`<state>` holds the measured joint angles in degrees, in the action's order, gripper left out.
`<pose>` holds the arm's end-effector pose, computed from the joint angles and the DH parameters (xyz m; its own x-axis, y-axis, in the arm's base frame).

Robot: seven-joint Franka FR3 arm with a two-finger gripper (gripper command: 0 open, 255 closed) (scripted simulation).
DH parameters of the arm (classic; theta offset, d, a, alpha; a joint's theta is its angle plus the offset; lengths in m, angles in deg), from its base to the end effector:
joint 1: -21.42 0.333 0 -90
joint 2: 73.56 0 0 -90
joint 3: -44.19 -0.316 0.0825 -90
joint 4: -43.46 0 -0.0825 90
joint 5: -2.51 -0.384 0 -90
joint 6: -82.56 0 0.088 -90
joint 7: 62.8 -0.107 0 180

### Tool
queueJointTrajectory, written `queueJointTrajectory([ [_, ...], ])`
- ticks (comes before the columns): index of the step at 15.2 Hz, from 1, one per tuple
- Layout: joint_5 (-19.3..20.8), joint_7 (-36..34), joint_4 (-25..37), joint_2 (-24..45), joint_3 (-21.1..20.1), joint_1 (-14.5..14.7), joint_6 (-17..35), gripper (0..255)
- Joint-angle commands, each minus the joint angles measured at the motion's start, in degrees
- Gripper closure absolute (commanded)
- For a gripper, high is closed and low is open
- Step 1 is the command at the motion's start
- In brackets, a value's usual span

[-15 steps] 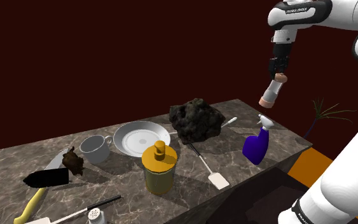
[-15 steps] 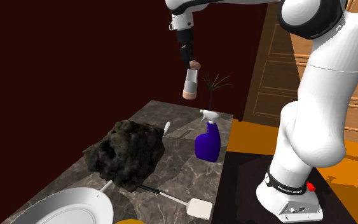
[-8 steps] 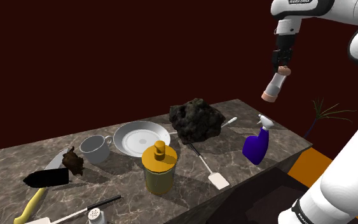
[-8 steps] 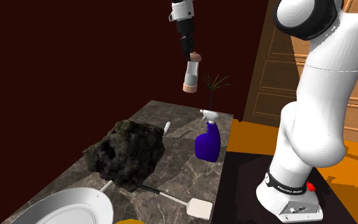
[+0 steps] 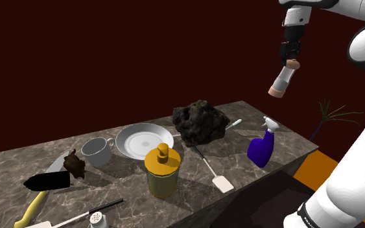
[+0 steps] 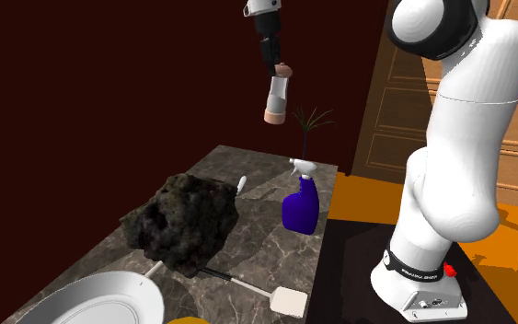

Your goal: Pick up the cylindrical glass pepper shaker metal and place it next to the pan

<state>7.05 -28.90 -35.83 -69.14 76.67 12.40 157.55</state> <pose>0.4117 -0.3589 0.6538 0.9722 -0.1484 -0.1813 -0.1468 -0.9889 0.0225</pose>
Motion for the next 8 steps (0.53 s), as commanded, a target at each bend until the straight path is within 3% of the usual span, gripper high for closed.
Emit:
queueJointTrajectory([
  [1, 0.99, -2.80, -2.38, -2.51, -1.22, 1.72, -0.03, 255],
  [8, 2.92, -15.05, -11.20, -11.20, -7.65, 7.41, -0.15, 255],
])
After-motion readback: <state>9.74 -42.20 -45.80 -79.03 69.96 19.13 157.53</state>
